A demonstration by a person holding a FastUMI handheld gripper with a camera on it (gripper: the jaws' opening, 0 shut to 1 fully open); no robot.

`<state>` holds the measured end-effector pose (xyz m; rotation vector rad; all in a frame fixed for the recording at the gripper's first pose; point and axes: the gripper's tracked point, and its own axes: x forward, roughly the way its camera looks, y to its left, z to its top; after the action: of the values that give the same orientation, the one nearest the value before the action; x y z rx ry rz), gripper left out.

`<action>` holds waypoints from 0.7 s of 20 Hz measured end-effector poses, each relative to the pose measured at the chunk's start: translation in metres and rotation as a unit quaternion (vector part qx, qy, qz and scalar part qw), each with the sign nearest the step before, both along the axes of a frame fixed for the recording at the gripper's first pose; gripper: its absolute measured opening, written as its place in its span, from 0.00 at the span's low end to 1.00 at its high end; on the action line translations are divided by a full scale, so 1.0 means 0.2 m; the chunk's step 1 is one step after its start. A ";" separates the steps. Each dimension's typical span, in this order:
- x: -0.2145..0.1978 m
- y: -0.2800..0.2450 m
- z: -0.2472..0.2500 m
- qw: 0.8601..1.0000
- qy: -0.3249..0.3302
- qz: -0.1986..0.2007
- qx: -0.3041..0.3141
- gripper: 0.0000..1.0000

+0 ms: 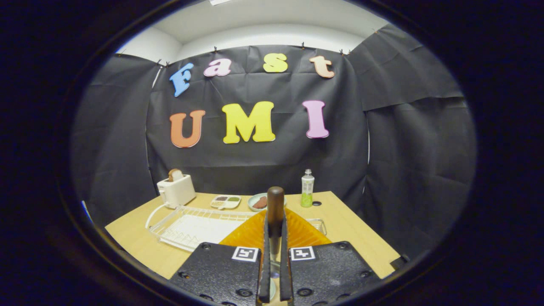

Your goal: Take the plate from the dish rack, then take the spoon from the basket and place it into the plate.

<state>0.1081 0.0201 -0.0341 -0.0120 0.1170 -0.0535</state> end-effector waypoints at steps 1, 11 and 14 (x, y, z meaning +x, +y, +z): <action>-0.04 0.05 -0.08 1.000 -0.001 -0.003 -0.001 0.14; -0.19 0.54 -0.52 0.998 0.010 0.052 -0.037 0.14; -0.20 0.52 -0.56 0.999 0.014 0.040 -0.031 0.15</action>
<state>0.0687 0.1235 -0.1458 -0.0803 0.1429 0.0237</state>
